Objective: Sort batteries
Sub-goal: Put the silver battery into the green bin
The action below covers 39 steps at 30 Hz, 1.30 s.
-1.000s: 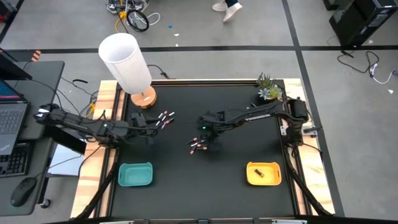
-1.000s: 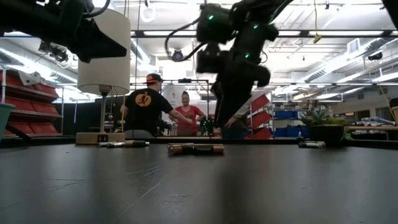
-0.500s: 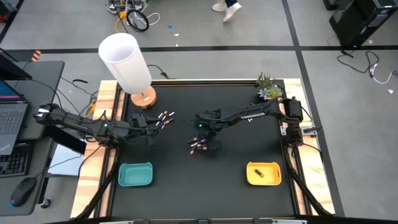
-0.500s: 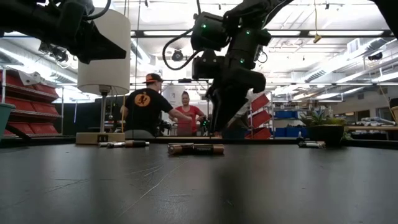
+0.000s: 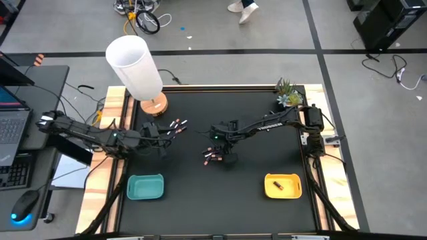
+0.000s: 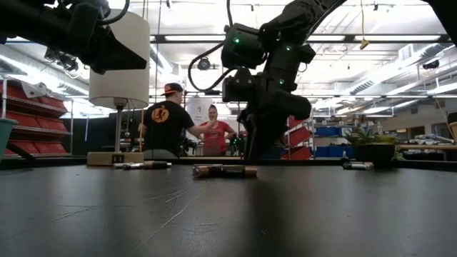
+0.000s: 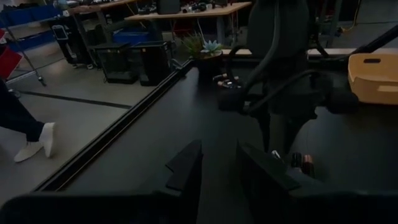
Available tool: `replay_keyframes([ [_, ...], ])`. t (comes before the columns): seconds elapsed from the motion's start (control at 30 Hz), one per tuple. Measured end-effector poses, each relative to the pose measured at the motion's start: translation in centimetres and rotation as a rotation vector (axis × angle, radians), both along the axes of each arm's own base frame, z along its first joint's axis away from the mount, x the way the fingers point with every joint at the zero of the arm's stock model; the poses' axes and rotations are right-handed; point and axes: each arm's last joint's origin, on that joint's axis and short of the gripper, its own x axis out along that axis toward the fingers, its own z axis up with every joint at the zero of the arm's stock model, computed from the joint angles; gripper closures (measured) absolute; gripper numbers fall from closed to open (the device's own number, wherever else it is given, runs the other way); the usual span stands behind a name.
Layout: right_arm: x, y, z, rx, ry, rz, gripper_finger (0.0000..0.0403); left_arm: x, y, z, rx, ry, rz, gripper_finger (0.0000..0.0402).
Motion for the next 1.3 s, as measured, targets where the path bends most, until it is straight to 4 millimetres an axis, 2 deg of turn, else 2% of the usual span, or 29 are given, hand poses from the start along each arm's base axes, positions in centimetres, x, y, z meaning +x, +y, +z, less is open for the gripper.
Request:
replay_keyframes([
  [0.47, -0.7, -0.3, -1.6, -0.005, -0.016, -0.026, 0.0294, 0.0, 0.0, 0.0, 0.006, 0.003, 0.009, 0.0286],
  [0.57, -0.7, -0.6, -1.7, -0.008, -0.016, -0.046, 0.0322, 0.0, 0.0, 0.0, 0.009, 0.003, 0.017, 0.0286],
  [0.67, -0.8, -0.9, -1.7, -0.003, -0.014, -0.073, 0.0374, 0.0, 0.0, 0.0, 0.009, 0.002, 0.018, 0.0286],
  [0.73, -0.9, -1.1, -1.7, -0.004, -0.007, -0.08, 0.0395, 0.0, 0.0, 0.0, 0.009, 0.003, 0.018, 0.0286],
  [1.03, -1.2, -1.2, -1.6, -0.01, 0.028, -0.108, 0.0396, 0.0, 0.0, 0.0, 0.026, 0.011, 0.014, 0.0286],
  [1.17, -1.3, -1.2, -1.1, -0.032, 0.074, -0.119, 0.0374, 0.0, 0.0, 0.0, 0.026, 0.01, 0.014, 0.0286],
  [1.3, -0.8, -0.4, -0.2, -0.119, 0.09, -0.061, 0.0331, 0.0, 0.0, 0.0, 0.026, 0.01, 0.014, 0.0286],
])
